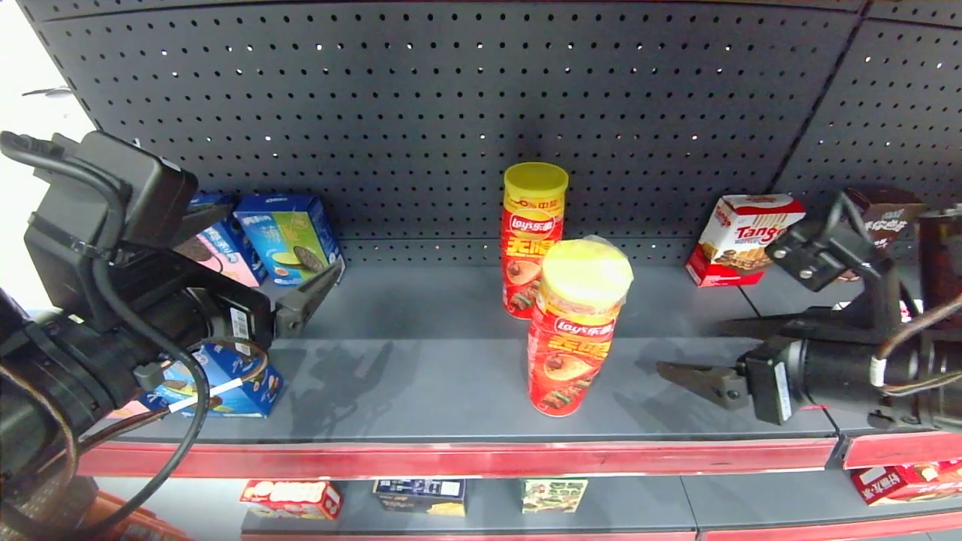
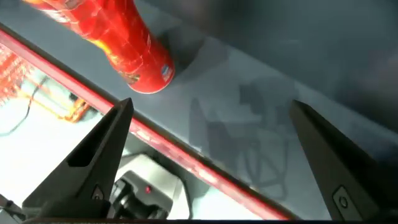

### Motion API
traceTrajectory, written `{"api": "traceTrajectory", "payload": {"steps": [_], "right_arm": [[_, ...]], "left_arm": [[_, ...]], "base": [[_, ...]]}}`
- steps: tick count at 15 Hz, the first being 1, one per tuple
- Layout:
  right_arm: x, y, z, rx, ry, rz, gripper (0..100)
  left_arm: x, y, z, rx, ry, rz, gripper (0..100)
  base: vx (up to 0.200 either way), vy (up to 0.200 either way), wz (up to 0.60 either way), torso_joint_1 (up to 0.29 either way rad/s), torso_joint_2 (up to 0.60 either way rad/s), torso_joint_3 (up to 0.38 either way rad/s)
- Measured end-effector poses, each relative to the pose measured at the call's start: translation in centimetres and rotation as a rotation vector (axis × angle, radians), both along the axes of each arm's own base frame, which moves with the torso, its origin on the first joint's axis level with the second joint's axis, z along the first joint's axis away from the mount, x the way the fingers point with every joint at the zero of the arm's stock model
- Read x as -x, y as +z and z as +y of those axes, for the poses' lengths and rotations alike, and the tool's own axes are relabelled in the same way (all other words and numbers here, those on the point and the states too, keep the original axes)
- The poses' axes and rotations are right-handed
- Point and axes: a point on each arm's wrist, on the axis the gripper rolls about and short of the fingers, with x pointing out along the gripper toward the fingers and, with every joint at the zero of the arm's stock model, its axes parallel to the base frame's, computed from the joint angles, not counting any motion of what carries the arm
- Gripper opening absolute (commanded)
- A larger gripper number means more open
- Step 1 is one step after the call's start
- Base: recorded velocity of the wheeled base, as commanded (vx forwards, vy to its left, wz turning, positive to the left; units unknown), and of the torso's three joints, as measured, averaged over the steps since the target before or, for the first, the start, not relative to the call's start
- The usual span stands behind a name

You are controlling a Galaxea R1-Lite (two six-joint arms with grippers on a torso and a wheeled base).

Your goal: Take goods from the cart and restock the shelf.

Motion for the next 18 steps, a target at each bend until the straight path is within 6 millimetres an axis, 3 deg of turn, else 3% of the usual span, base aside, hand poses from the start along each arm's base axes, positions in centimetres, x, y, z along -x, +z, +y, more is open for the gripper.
{"api": "traceTrajectory", "payload": {"steps": [7,18], "right_arm": [[-2.3,-2.2,1.9,0.051,0.014,0.081,100],[-5.8,-3.2,3.8,0.085,0.019,0.104,100]], "left_arm": [[0.0,0.0,0.0,0.002,0.000,-0.005,100],[0.1,-0.4,0.1,0.024,0.000,0.010,100]], "base": [[0.000,0.000,0.00,0.000,0.00,0.000],[0.000,0.000,0.00,0.000,0.00,0.000]]}}
